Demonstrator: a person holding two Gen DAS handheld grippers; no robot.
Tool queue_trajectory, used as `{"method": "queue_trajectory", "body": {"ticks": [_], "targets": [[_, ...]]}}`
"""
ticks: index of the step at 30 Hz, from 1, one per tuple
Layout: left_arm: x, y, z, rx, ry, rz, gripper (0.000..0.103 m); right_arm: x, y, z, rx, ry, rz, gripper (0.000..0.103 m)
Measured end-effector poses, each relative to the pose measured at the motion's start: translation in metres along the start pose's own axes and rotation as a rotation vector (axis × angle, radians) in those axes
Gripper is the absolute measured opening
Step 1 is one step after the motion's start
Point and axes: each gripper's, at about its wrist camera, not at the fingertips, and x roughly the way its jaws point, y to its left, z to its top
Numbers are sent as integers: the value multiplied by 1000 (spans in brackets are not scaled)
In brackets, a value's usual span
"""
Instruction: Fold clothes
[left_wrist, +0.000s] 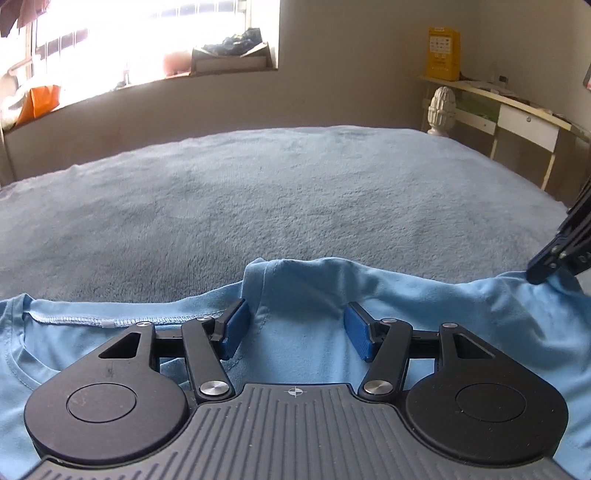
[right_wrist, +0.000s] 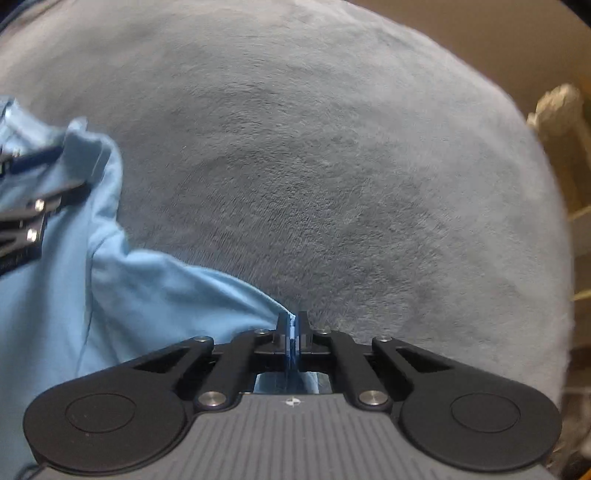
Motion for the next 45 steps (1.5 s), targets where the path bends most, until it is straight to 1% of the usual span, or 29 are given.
{"method": "queue_trajectory", "body": {"ticks": [1, 3, 5, 8, 10, 11, 13, 14, 16, 17, 19, 23, 24, 27, 29, 30, 31, 32, 34, 37, 38, 39, 40, 42, 44, 45], "targets": [[-2, 0, 0, -2, -6, -1, 57, -4, 4, -2, -23, -1, -26, 1], [-2, 3, 2, -23, -16, -11, 57, -12, 8, -5, -39, -5, -105, 1], [2, 1, 3, -21, -4, -3, 57, -10, 8, -8, -56, 9, -182, 1], [8, -3, 4, -4, 14, 16, 58, 1, 8, -9, -24, 25, -231, 1], [9, -4, 5, -4, 16, 22, 58, 6, 9, -8, -5, 14, -290, 3], [9, -4, 6, -3, 17, 24, 58, 6, 10, -8, 3, 4, -343, 5], [9, -4, 6, -5, 17, 24, 58, -3, 2, -9, 72, -30, -390, 7], [9, -3, 6, -6, 18, 24, 58, -15, -5, -11, 134, -66, -393, 7], [9, -3, 6, -8, 18, 23, 58, -41, -9, -18, 201, -137, -367, 7], [9, -3, 6, -7, 20, 24, 58, -55, -6, -22, 203, -170, -334, 7], [10, -3, 7, -6, 23, 26, 58, -71, 9, -29, 150, -168, -222, 7], [12, -5, 8, -7, 30, 34, 58, -50, 45, -44, -4, -5, -16, 7], [12, -5, 9, -6, 31, 35, 58, -41, 50, -51, -22, 62, -3, 7], [11, -4, 11, -9, 38, 30, 59, -34, 58, -66, -97, 138, -82, 7], [4, 2, 17, -16, 49, 10, 58, -52, 60, -65, -77, 119, -107, 7], [-2, 8, 22, -18, 50, -6, 59, -60, 63, -66, -87, 90, -97, 7], [-8, 15, 29, -13, 51, -24, 59, -68, 64, -64, -71, 56, -87, 7], [-15, 22, 36, -3, 53, -40, 59, -76, 65, -63, -56, 22, -78, 7], [-31, 43, 54, 56, 64, -55, 59, -92, 67, -60, -23, -46, -57, 7], [-58, 78, 77, 160, 90, -28, 59, -101, 62, -46, 109, -172, 42, 7], [-67, 89, 82, 181, 94, -24, 59, -101, 61, -37, 142, -228, 84, 7], [-76, 102, 84, 191, 100, -24, 59, -100, 60, -29, 168, -264, 127, 7], [-81, 111, 83, 187, 108, -21, 59, -96, 59, -18, 194, -282, 169, 8], [-88, 129, 70, 147, 120, -20, 59, -89, 59, 4, 246, -313, 262, 10], [-84, 136, 49, 80, 133, -38, 58, -73, 60, 29, 292, -296, 345, 15], [-81, 138, 39, 48, 142, -52, 57, -69, 64, 40, 304, -287, 368, 18]]}}
